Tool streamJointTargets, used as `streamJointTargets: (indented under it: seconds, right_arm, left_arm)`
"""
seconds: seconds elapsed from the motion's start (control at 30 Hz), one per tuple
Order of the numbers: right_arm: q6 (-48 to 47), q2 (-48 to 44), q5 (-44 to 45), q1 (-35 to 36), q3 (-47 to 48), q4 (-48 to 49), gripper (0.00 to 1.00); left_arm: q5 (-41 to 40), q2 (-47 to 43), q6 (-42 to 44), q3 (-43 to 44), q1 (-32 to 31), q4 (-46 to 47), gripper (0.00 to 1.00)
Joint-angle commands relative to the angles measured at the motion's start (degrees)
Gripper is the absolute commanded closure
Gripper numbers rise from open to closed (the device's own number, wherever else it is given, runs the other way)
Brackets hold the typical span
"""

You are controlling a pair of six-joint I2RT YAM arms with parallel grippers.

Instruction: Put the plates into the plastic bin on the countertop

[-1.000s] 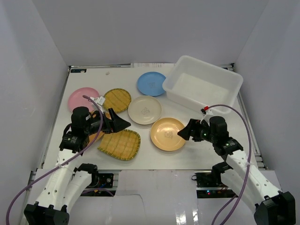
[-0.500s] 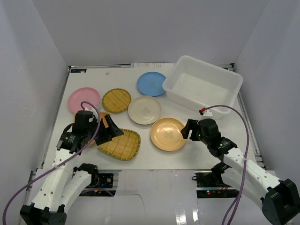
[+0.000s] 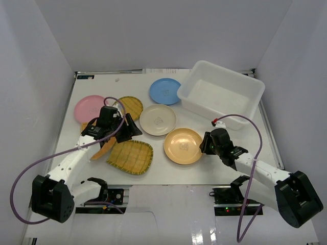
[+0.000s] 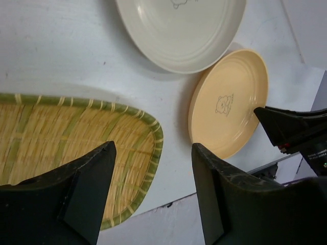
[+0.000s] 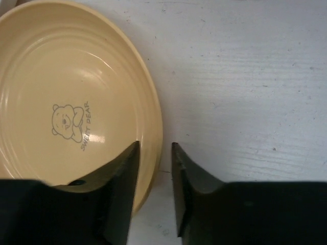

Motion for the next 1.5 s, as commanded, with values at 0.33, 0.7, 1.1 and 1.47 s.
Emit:
streamJointTargets:
  seconds: [0.33, 0.7, 1.1, 1.47]
  right_arm:
    - [-1.22, -15.22, 3.21, 0.25, 4.15, -7.32, 0.92]
    - [-8.24, -12.89, 20.16, -1.15, 28.74, -6.99, 0.92]
    - [-9.48, 18.23, 13.4, -27.52, 43.27, -0.39, 0.92]
    - [-8.34, 20.81, 12.35, -27.97, 39.14, -0.3, 0.36]
  left_arm:
    - [-13.69, 17.71, 0.9, 4.69, -3.69, 13.97, 0.27]
    - [-11.67, 26.67, -1.38, 6.27, -3.95, 22.77, 0.28]
    - [-17.73, 33.89, -1.3, 8.82, -7.03, 25.14, 0.42]
    - [-18.7, 31.09, -0.33, 8.38, -8.87, 24.44, 1.0]
